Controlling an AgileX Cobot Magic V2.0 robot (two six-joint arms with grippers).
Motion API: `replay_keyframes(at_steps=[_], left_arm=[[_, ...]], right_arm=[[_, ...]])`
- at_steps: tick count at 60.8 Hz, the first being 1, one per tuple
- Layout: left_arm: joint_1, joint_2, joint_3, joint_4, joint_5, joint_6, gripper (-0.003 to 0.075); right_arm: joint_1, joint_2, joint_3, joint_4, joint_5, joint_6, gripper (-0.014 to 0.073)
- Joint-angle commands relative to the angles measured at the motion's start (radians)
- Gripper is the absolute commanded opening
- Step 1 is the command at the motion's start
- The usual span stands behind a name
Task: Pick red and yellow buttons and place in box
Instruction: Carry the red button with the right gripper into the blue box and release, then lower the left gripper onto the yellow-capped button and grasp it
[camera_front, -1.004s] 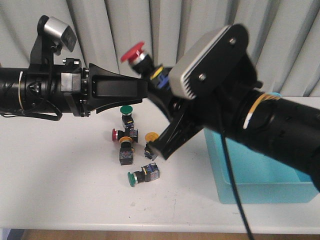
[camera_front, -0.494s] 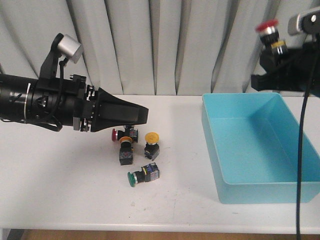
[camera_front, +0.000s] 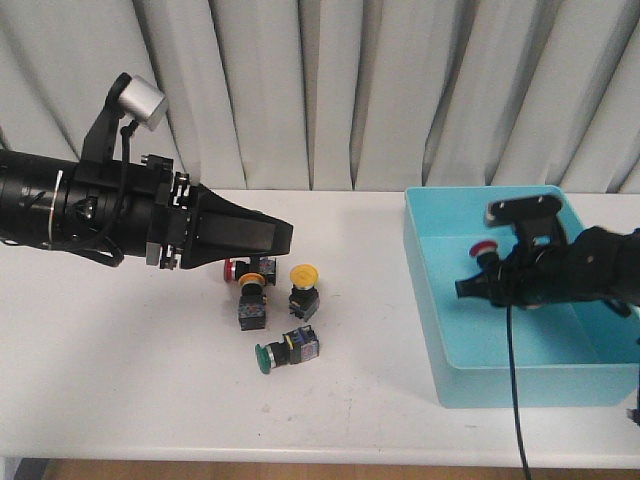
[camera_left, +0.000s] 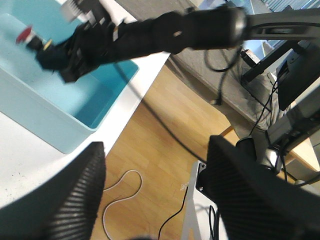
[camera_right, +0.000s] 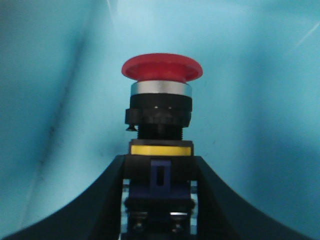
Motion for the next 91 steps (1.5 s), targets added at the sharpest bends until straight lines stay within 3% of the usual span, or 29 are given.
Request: replay_keyframes(at_steps=[1, 11, 29, 37, 51, 66, 72, 83, 91], left_arm=[[-0.005, -0.031, -0.025, -0.046, -0.007, -0.004, 0.0394], [-0.005, -0.031, -0.025, -0.046, -0.005, -0.004, 0.0372], [-0.005, -0.031, -0.025, -0.046, -0.005, -0.004, 0.0365], [-0.005, -0.031, -0.024, -0.046, -0.001, -0.004, 0.0365], [-0.005, -0.031, -0.02, 0.007, 0.082, 0.008, 0.0365], [-0.005, -0.03, -0.018, 0.007, 0.17, 0.189, 0.0363], [-0.005, -0.03, -0.001, 0.007, 0.239, 0.239, 0.0354], [-0.005, -0.03, 0.088, 0.007, 0.418, 0.317, 0.0328], [-0.005, -0.03, 0.159, 0.006, 0.52, 0.37, 0.0306]], right_arm=[[-0.004, 0.0, -0.035, 0.0, -0.063, -0.009, 0.0013], [-0.004, 0.018, -0.035, -0.001, -0.05, -0.01, 0.0109], [-0.004, 0.018, -0.035, -0.001, -0.042, -0.012, 0.0517], [-0.004, -0.009, -0.035, -0.005, -0.04, -0.012, 0.0633], [-0.004, -0.19, -0.076, -0.001, 0.085, -0.012, 0.0615], [-0.004, -0.494, -0.105, 0.042, 0.322, -0.073, 0.0587], [-0.004, -0.631, -0.105, 0.15, 0.409, -0.175, 0.0587], [-0.004, -0.864, -0.105, 0.492, 0.594, -0.426, 0.0587], [-0.004, -0.981, -0.103, 0.636, 0.789, -0.455, 0.0587]])
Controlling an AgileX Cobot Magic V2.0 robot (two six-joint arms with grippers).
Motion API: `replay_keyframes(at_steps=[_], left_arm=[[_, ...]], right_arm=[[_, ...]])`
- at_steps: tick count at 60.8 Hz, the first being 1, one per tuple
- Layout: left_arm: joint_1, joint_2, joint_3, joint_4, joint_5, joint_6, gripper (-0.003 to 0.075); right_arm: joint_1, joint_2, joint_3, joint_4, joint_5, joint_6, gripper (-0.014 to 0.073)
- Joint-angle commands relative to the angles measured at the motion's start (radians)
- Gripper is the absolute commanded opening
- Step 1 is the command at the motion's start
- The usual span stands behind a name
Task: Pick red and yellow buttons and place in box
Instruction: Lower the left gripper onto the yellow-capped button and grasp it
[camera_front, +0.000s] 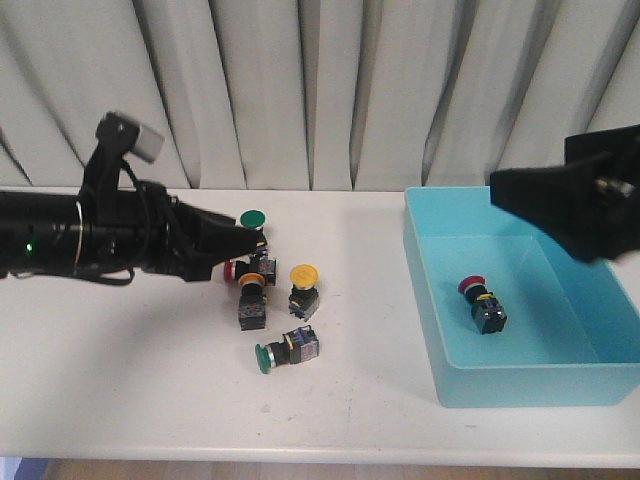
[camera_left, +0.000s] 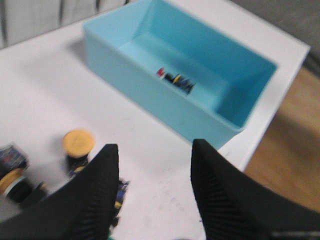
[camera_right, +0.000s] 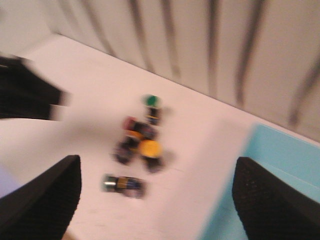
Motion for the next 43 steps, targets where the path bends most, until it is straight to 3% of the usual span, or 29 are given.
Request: replay_keyframes(at_steps=[1, 6, 15, 30, 43], left_arm=[[-0.005, -0.03, 0.016, 0.006, 0.077, 0.042, 0.0304], [-0.005, -0.03, 0.019, 0.005, 0.1, 0.058, 0.0303], [-0.005, -0.03, -0.028, 0.004, 0.107, 0.045, 0.0333], [-0.024, -0.01, -0.224, 0.006, 0.099, -0.061, 0.051], [-0.086, 0.113, -0.367, 0.006, 0.094, -0.057, 0.055]], right_arm=[[-0.004, -0.078, -0.027, 0.131, 0.106, -0.031, 0.0587], [-0.004, -0.122, -0.027, 0.165, 0.181, -0.026, 0.0587], [-0.004, -0.17, -0.027, 0.151, 0.191, -0.007, 0.0587], [-0.004, -0.181, -0.027, -0.007, 0.217, 0.075, 0.0587], [-0.004, -0.181, -0.027, -0.082, 0.232, 0.121, 0.0587]])
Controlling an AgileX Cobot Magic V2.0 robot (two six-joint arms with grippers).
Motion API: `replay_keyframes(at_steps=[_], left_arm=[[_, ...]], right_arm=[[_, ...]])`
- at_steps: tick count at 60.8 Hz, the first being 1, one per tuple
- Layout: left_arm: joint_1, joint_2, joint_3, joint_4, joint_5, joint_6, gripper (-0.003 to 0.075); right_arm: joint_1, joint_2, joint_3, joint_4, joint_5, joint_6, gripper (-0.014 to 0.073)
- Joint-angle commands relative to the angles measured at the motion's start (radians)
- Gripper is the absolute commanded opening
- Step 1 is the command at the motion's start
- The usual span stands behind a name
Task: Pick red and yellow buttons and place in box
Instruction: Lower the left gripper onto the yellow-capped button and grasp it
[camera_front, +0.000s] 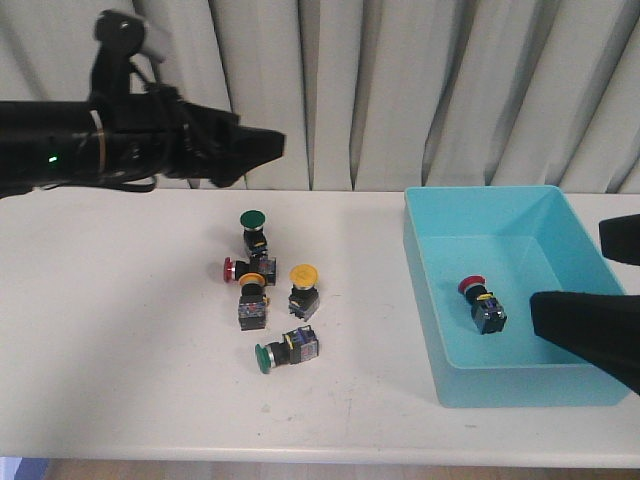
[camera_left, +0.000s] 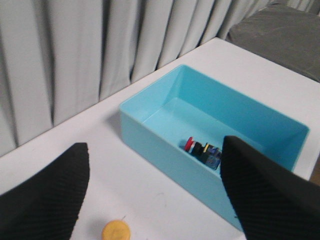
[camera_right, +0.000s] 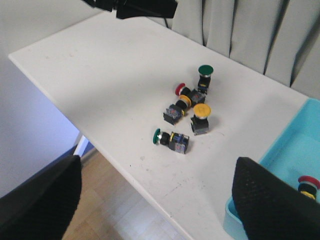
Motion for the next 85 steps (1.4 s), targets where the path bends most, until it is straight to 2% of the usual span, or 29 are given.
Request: replay_keyframes(at_steps=[1, 17, 32, 47, 76, 85], left_arm=[[-0.026, 0.033, -0.077, 0.006, 0.01, -0.005, 0.055], [-0.052, 0.235, -0.129, 0.006, 0.053, 0.075, 0.055], [-0.053, 0.368, -0.129, 0.006, 0.06, 0.078, 0.055], [-0.072, 0.428, -0.13, 0.006, 0.126, 0.084, 0.055], [-0.072, 0.502, -0.173, -0.002, 0.123, 0.092, 0.055], [-0.072, 0.527, -0.195, 0.004, 0.115, 0.05, 0.055]], right_arm=[[-0.004, 0.0, -0.027, 0.018, -0.041, 0.011, 0.0587], [-0.004, 0.0, -0.027, 0.019, -0.062, 0.019, 0.0587], [-0.004, 0.0, -0.027, -0.014, -0.061, 0.019, 0.0587], [-0.004, 0.0, -0.027, -0.024, -0.061, 0.029, 0.0587], [-0.004, 0.0, -0.027, -0.024, -0.061, 0.038, 0.0587], [-0.004, 0.0, -0.027, -0.024, -0.06, 0.038, 0.0587]])
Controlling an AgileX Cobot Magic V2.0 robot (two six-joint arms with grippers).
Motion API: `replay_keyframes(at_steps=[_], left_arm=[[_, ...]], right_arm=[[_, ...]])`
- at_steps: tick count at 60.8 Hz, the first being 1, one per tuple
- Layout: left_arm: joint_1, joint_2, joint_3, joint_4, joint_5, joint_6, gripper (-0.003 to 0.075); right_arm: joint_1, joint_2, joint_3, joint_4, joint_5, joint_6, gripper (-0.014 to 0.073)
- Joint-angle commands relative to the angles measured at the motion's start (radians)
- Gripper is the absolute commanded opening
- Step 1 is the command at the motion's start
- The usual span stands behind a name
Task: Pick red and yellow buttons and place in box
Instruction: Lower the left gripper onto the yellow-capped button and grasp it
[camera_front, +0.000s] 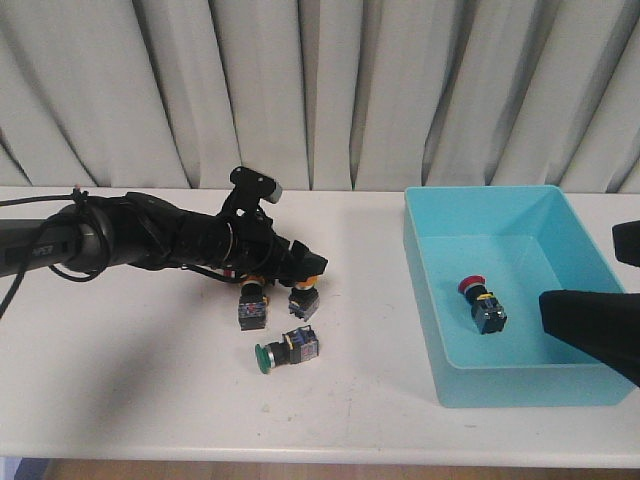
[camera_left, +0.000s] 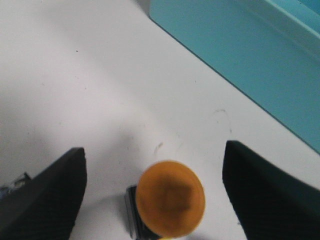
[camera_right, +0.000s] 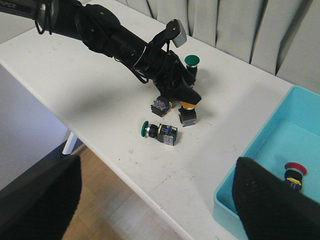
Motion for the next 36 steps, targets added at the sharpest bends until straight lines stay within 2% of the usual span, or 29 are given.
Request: replay_keyframes(at_steps=[1, 15, 36], left_arm=[[-0.005, -0.04, -0.038, 0.005, -0.007, -0.042, 0.055], [-0.005, -0.028, -0.039, 0.008, -0.046, -0.069, 0.0549], [-0.005, -0.027, -0.039, 0.008, -0.035, -0.068, 0.0549]], right_arm=[[-0.004, 0.0, -0.027, 0.03, -0.052, -0.002, 0.0587], [-0.004, 0.0, -0.027, 0.03, -0.047, -0.002, 0.0587], [-0.004, 0.0, -0.027, 0.03, -0.049, -0.002, 0.0587]])
